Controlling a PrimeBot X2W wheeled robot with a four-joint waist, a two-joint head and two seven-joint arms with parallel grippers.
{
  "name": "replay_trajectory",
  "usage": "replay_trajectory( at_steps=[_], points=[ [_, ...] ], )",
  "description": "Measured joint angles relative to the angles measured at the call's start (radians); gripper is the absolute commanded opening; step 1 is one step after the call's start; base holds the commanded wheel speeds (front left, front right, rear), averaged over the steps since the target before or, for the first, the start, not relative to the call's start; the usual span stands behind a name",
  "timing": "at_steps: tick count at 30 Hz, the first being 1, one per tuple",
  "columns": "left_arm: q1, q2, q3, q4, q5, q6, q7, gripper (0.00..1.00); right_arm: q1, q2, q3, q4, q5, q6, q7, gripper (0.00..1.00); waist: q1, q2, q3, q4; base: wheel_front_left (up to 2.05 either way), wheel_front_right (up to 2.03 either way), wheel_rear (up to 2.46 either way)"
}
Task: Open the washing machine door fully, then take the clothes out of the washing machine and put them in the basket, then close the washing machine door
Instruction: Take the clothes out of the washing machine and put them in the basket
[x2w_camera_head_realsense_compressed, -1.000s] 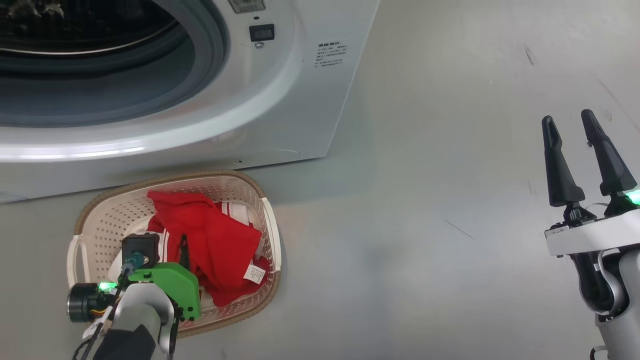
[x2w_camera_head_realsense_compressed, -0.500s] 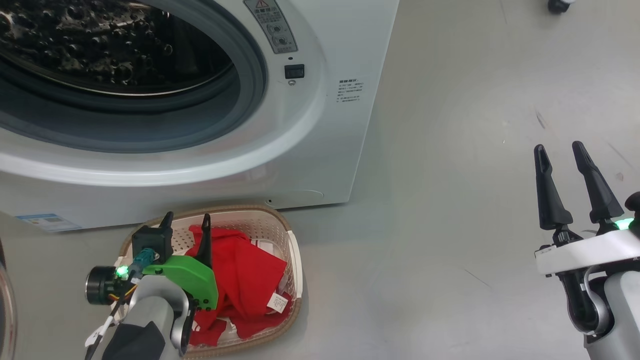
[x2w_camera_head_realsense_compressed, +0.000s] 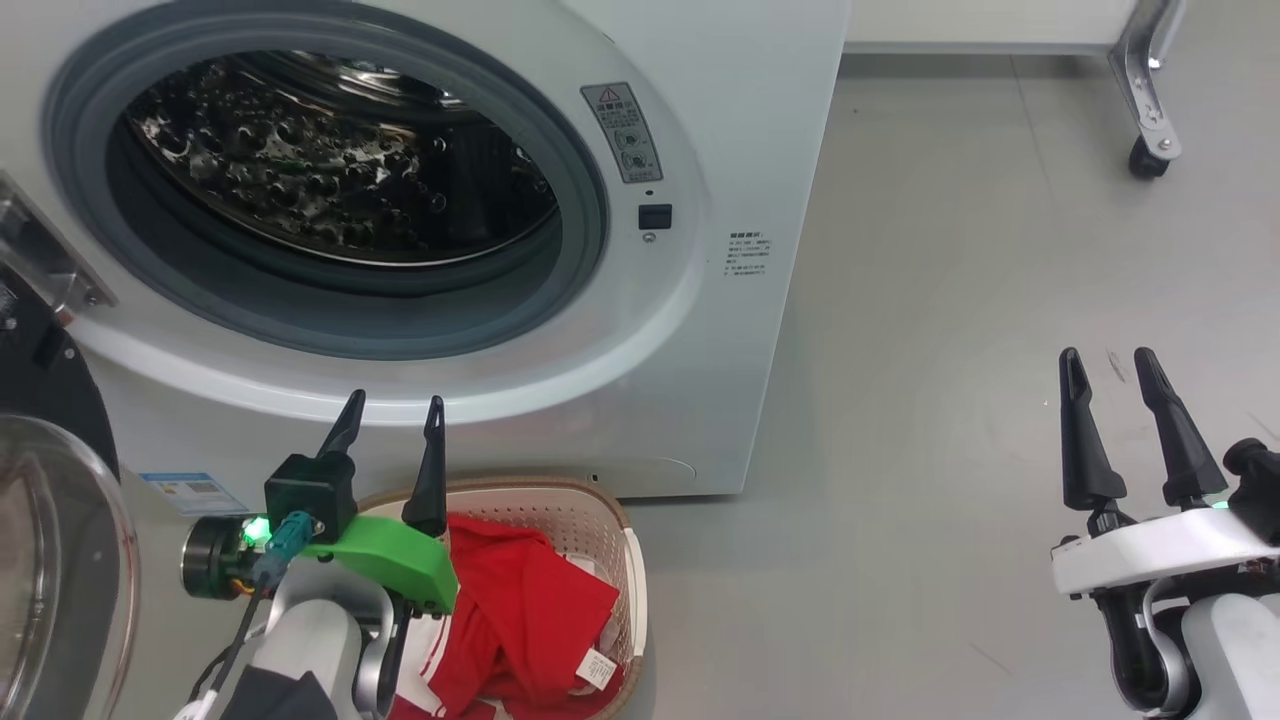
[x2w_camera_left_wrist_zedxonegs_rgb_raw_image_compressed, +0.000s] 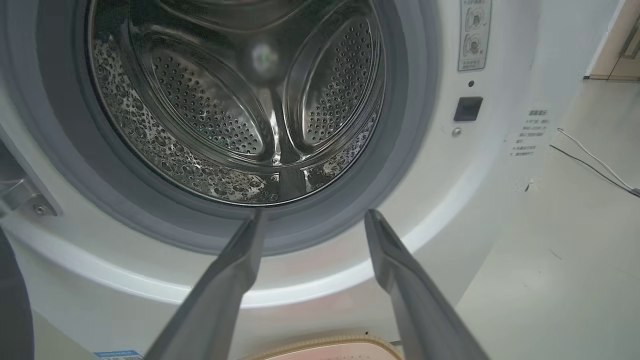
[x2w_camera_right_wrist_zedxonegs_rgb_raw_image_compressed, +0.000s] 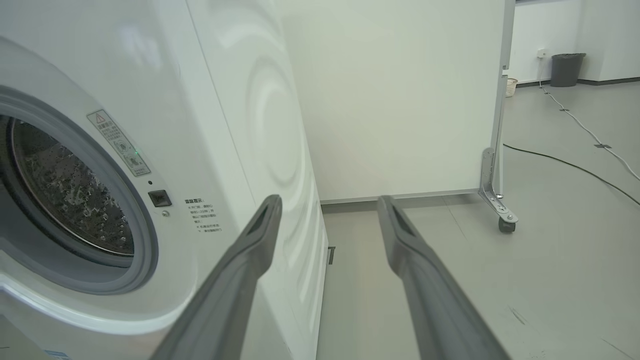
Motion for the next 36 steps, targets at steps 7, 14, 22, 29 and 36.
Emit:
replay_trajectory(
  at_steps=[7, 14, 22, 29, 36],
  points=[
    [0.091, 0.001, 0.018, -0.092, 0.020, 0.000, 0.000, 1.00, 0.039, 0.030, 0.000, 0.003, -0.021, 0.000, 0.000, 1.00, 0.0000, 0.0000, -0.069, 0.025, 0.00, 0.00, 0.00],
    [0.184, 0.002, 0.041, -0.165, 0.020, 0.013, 0.000, 1.00, 0.062, 0.047, 0.011, 0.003, -0.042, 0.000, 0.000, 1.00, 0.0000, 0.0000, -0.111, 0.039, 0.00, 0.00, 0.00],
    [0.254, 0.003, 0.055, -0.247, 0.020, 0.023, 0.000, 1.00, 0.066, 0.050, 0.010, 0.000, -0.051, 0.000, 0.000, 1.00, 0.0000, 0.0000, -0.121, 0.038, 0.00, 0.00, 0.00],
    [0.295, 0.003, 0.055, -0.300, 0.017, 0.026, 0.000, 1.00, 0.082, 0.055, 0.010, -0.001, -0.055, 0.000, 0.000, 1.00, 0.0000, 0.0000, -0.125, 0.036, 0.00, 0.00, 0.00],
    [0.328, 0.006, 0.055, -0.329, 0.021, 0.032, 0.000, 1.00, 0.082, 0.058, 0.010, -0.002, -0.060, 0.000, 0.000, 1.00, 0.0000, 0.0000, -0.128, 0.034, 0.00, 0.00, 0.00]
  ],
)
